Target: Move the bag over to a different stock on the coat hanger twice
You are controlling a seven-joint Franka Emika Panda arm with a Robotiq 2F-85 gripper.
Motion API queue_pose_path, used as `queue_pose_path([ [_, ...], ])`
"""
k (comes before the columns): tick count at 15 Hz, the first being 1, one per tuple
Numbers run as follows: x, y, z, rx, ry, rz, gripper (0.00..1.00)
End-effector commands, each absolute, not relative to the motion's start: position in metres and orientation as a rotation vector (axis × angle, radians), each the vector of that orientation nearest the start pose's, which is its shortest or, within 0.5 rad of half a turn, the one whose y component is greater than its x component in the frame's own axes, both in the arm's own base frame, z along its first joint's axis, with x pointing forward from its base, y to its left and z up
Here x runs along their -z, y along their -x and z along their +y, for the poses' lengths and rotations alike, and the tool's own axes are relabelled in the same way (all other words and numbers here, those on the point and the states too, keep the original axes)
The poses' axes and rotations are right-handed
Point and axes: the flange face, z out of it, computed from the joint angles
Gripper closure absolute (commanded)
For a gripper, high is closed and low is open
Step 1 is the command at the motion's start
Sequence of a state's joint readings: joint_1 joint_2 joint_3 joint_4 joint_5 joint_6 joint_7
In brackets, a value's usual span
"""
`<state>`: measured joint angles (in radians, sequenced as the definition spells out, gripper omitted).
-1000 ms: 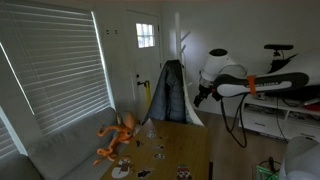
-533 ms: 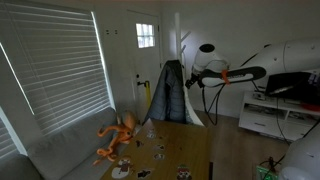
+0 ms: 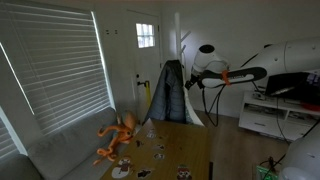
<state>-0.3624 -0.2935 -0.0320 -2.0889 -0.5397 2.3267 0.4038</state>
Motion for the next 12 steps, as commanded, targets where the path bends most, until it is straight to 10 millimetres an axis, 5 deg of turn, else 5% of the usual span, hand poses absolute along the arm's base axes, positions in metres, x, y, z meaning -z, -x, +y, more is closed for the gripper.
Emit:
queue_pose_path([
  [1, -0.622, -0.473, -0.219, 1.046, 3.355, 0.914, 0.00],
  [7, -0.669, -0.496, -0.250, 1.478, 3.353, 0.784, 0.00],
  [12, -0.680, -0.522, -0.273, 1.632, 3.318, 0.762, 0.00],
])
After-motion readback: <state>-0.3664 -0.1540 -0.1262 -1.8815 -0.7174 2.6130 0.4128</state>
